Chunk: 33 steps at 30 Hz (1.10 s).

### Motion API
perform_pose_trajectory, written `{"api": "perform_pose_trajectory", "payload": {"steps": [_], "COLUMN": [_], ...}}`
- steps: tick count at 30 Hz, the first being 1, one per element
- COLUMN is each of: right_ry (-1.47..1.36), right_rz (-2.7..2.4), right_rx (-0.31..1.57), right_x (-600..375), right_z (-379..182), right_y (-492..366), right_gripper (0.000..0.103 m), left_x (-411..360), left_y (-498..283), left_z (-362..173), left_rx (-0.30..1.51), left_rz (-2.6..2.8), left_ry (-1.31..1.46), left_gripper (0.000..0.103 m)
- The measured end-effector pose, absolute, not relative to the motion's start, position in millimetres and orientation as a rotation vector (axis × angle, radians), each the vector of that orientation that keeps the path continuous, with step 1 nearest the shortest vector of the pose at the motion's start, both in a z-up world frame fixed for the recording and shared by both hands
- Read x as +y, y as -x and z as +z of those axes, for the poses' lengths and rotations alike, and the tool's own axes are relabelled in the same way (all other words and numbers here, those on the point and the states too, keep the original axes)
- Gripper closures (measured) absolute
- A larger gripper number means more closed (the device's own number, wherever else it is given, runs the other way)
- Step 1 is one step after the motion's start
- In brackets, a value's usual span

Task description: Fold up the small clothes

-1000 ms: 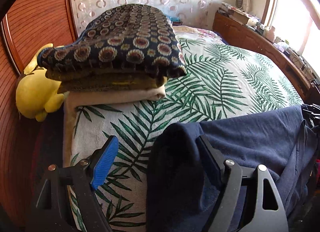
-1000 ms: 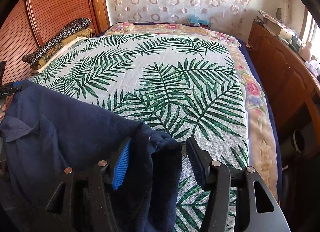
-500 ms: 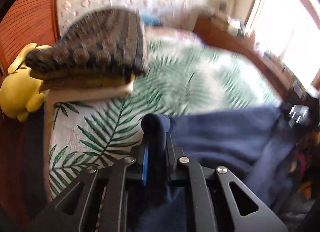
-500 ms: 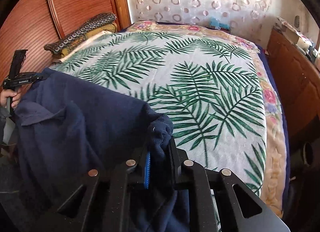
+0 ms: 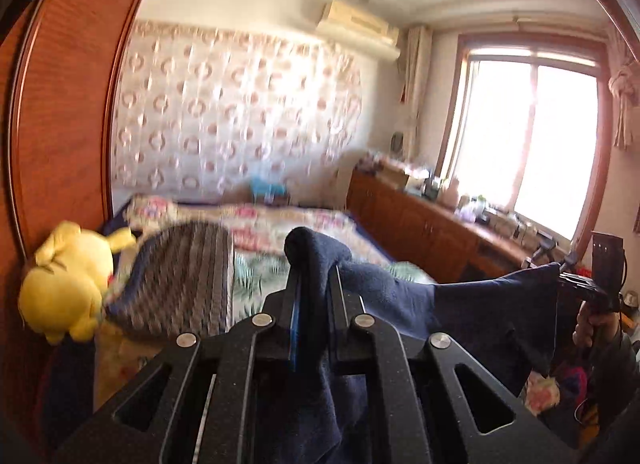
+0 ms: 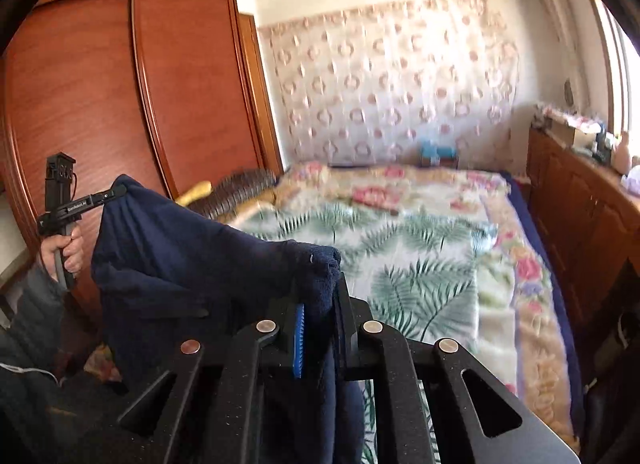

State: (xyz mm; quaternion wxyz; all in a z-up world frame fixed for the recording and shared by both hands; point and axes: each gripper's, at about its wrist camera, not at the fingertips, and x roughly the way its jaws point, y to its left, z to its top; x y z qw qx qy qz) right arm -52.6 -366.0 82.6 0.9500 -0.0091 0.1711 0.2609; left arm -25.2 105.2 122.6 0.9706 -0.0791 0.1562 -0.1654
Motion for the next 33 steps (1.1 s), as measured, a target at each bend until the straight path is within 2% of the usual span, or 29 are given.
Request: {"api": "perform_pose_trajectory", "payload": {"steps": [9,23,29,33], "right_ry": [0.140,0.239,0.283,0.294], "right_rz": [0.422,0.336,0.310,0.316], "right_rx": [0.201,-0.015,-0.059,-0.067], "right_x": [-375.7,-377.4,-356.5,-350.7], "right_z": [167.0,274.5,278.5,252.9], "right_y": [91.2,159.3,176.5,169.1], "right_gripper": [0.092,0.092,0.092,0.092], "left_x": [104.6,112.0,113.5,111.5], "left_y": [45.6,94.9,96.3,93.9], "left_z": [210.6,290.0,297.1,296.2], "left_rx": [0.122,-0.056,-0.086,-0.090], "left_rz": [-0.361,-0.325,-0.322,-0.306], "left_ry": [0.115,0.064,0.064,0.051], "left_gripper": [0.092,0.092,0.092,0.092]}}
